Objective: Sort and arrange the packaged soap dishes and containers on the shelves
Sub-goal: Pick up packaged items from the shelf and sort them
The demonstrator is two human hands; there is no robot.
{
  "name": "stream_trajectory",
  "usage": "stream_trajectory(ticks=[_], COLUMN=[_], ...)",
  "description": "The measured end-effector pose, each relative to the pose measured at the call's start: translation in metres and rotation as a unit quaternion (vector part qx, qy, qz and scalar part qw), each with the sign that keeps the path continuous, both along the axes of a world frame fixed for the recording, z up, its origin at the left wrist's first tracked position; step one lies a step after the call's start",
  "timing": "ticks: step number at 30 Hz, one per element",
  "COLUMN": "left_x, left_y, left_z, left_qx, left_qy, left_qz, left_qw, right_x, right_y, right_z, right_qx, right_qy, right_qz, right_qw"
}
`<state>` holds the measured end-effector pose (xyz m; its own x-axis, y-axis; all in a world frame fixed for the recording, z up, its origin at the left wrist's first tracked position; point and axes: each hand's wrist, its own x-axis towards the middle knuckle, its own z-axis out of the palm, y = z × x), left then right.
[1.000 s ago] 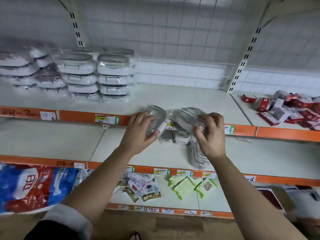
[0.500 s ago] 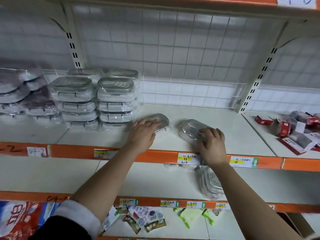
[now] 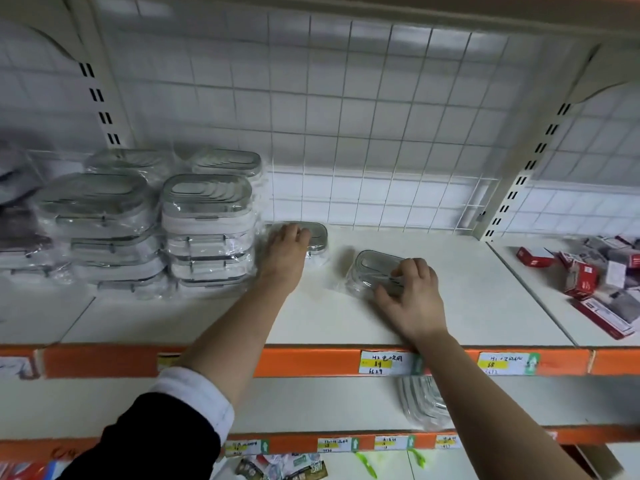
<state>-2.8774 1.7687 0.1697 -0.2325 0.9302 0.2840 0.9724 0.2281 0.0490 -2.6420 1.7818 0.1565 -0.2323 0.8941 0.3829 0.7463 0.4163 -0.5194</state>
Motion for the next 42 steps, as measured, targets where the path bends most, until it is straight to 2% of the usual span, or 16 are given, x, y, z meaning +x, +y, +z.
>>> stream_trajectory(ticks=[8, 14, 23, 26, 31, 34, 42], left_x=[-0.004, -0.001, 0.011, 0.002, -0.006, -0.001, -0.001], left_y=[0.013, 0.008, -0.065, -0.094, -0.118, -0.120, -0.121], left_z=[-0.011, -0.014, -0.008, -0.007, -0.007, -0.009, -0.013], left_qx=[0.016, 0.019, 0.056, 0.084, 0.078, 0.079, 0.148], left_qy=[0.004, -0.026, -0.087, -0.052, -0.056, -0.031, 0.009], left_qz=[0.009, -0.021, -0.112, -0.133, -0.110, -0.092, -0.090], left_qw=[1.000, 0.999, 0.988, 0.986, 0.989, 0.992, 0.985], right_x=[0.003, 0.003, 0.002, -0.012, -0.069, -0.105, -0.153], right_y=[0.006, 0.009, 0.008, 0.010, 0.024, 0.027, 0.045], right_z=[-0.002, -0.008, -0.006, 0.002, 0.024, 0.035, 0.040], right_qx=[0.029, -0.004, 0.014, 0.027, 0.034, 0.033, 0.011], right_qy=[-0.010, 0.014, 0.036, 0.086, 0.050, 0.062, 0.065], right_qz=[0.031, 0.025, -0.007, 0.009, 0.102, 0.140, 0.169], right_qw=[0.999, 1.000, 0.999, 0.996, 0.993, 0.988, 0.983])
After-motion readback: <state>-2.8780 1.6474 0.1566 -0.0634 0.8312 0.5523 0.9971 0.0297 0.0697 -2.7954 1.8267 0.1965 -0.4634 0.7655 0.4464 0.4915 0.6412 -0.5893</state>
